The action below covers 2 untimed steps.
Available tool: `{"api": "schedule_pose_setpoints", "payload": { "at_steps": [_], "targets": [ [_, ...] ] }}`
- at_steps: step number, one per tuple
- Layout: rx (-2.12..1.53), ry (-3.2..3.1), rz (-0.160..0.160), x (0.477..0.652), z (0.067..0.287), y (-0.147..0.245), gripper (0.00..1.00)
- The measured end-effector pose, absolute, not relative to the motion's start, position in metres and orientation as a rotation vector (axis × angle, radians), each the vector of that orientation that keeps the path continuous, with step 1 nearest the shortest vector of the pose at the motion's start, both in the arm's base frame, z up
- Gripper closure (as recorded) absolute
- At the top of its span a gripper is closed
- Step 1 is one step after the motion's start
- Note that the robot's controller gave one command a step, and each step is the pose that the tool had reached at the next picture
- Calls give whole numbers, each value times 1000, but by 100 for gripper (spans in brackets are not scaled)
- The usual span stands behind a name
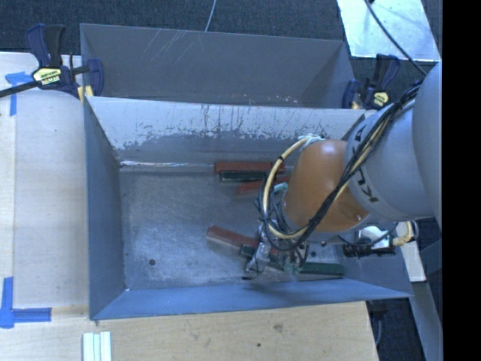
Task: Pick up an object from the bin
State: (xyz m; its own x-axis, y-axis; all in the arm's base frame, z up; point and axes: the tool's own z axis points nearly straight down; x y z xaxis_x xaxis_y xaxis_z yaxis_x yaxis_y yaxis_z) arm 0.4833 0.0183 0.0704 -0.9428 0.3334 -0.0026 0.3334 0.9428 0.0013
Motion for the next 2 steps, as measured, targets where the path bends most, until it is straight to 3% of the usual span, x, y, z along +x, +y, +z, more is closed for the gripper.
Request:
{"api": "schedule_pose_setpoints", "payload": {
  "at_steps": [2],
  "targets": [
    [533, 3102, -2, 481, 86, 18, 100]
  ]
}}
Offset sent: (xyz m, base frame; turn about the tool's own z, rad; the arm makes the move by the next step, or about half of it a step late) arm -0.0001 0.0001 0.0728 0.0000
